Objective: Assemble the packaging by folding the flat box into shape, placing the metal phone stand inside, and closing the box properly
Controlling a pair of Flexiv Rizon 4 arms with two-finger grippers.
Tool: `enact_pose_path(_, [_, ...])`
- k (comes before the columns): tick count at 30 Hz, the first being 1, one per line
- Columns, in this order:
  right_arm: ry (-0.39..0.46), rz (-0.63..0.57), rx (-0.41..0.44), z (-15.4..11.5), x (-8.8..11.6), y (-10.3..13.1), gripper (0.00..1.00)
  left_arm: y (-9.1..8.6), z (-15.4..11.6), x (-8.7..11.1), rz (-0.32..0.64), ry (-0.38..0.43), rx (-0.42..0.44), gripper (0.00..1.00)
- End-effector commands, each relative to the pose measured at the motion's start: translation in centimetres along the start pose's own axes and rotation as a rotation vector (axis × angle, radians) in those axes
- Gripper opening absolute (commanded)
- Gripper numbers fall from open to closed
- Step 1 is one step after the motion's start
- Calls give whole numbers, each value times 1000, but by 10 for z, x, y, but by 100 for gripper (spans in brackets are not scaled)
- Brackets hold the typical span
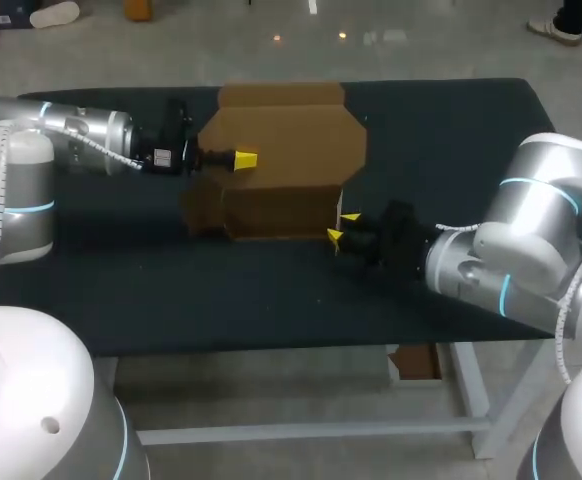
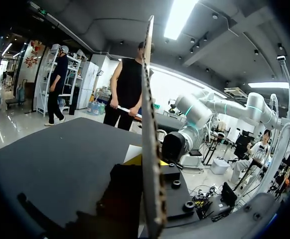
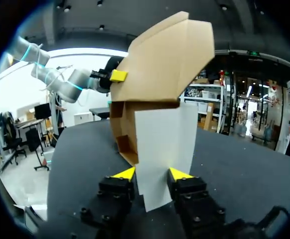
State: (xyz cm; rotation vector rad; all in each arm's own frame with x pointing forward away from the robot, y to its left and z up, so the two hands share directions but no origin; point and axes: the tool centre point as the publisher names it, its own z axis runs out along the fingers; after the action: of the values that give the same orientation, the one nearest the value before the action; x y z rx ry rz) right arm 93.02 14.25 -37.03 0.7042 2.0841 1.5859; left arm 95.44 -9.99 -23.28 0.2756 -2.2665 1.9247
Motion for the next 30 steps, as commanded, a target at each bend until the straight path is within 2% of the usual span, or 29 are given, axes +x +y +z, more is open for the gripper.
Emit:
enact_pose_path(1, [-3,1,-11,8,6,-1,43,3,1,-1,0,3,1,0])
enact_pose_path(10, [14,-7,-19,11,12,4,44,3,1,-1,0,3,1,0])
enact_pose_path(24, [-4,-44,25,-32,11,-1,44,3,1,-1,0,3,1,0])
enact_pose_path(30, [15,-77,47,-46,4,-3,44,3,1,-1,0,3,1,0])
